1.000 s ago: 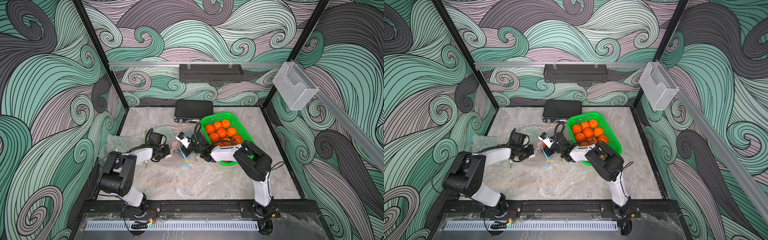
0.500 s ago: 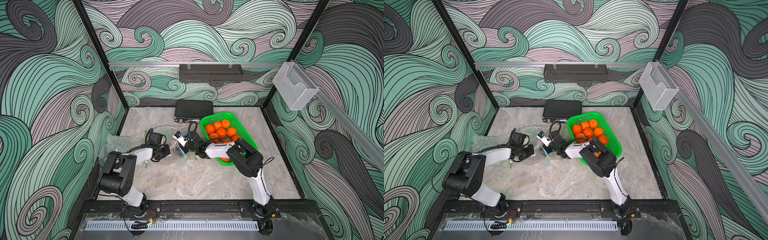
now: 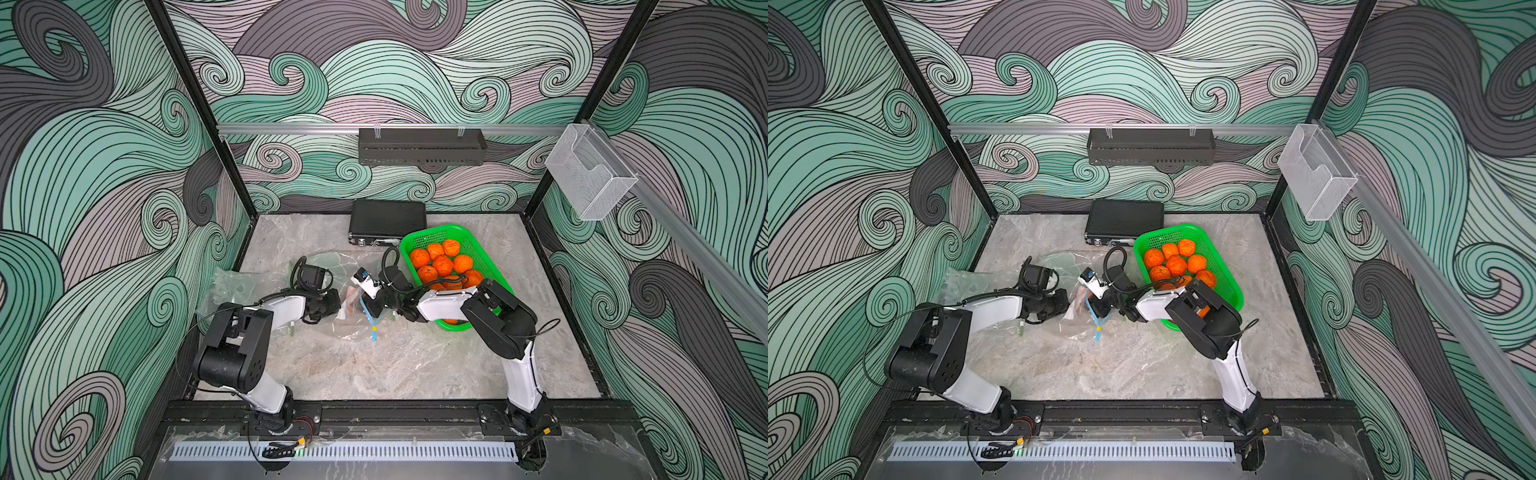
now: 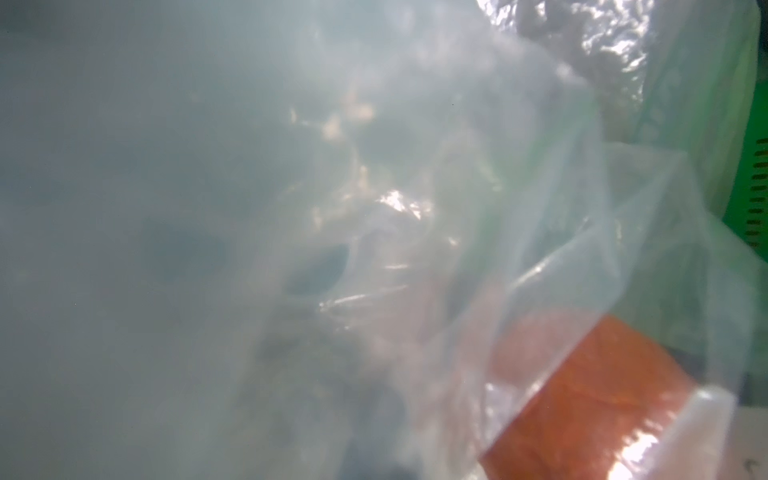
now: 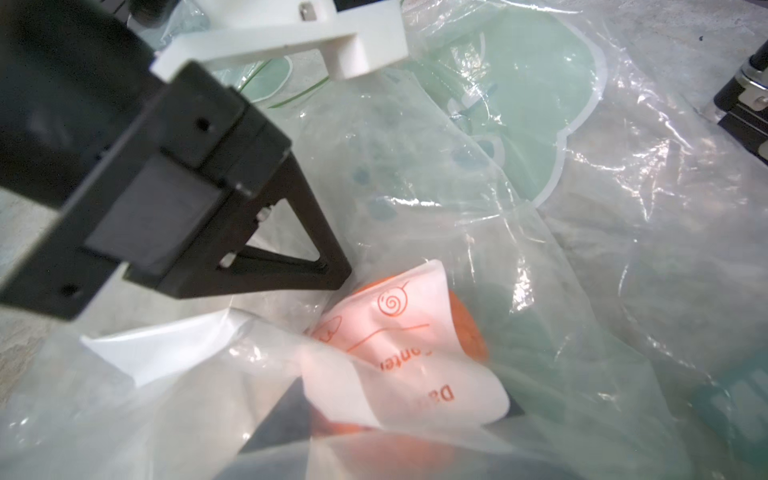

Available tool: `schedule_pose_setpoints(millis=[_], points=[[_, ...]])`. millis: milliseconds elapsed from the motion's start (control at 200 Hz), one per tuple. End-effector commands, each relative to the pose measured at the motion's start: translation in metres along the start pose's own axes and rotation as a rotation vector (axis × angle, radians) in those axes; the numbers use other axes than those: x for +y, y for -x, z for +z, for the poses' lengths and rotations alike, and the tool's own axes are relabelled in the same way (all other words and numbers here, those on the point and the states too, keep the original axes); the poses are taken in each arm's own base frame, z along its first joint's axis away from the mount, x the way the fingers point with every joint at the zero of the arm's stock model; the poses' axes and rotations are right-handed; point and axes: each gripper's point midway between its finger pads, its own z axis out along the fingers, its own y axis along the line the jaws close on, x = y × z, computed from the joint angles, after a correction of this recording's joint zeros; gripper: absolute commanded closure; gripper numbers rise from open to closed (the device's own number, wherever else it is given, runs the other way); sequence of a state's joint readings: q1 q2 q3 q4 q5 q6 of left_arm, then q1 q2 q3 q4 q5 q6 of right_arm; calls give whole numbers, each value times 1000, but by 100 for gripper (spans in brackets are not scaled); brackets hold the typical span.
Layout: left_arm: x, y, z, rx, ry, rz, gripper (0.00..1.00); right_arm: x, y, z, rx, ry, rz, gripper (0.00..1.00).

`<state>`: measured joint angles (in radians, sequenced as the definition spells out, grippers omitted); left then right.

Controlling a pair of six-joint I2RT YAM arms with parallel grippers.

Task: Open the zip-top bag and take out the orange
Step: Pick up the orange from the zipper food storage bag.

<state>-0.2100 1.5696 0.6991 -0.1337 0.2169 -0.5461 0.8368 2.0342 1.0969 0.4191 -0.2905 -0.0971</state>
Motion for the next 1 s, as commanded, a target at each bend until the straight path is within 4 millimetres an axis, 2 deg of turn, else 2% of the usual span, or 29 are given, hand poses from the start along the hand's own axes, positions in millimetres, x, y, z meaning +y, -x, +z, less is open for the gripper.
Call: schedule_pose_setpoints(millis=[0, 230, 530, 716, 806, 886, 996], points=[[19, -24, 8, 91, 71, -14, 100, 7, -2, -19, 1, 15, 3, 46], [19, -24, 8, 90, 73, -14, 100, 25, -27, -48, 96, 63, 43, 44], [20, -24, 7, 89, 76, -14, 100, 45, -46, -86, 189, 117, 25, 41], [20, -23, 7, 87, 78, -14, 100, 36, -50, -101, 234, 33, 62, 39], [21, -24, 6, 87, 78, -14, 100, 41, -53, -106, 242, 30, 56, 38], [20, -23, 6, 82, 78, -13, 100, 44, -62, -107, 262, 31, 49, 37], [20, -23, 6, 84, 79, -13, 100, 38, -76, -107, 311, -29, 72, 36]])
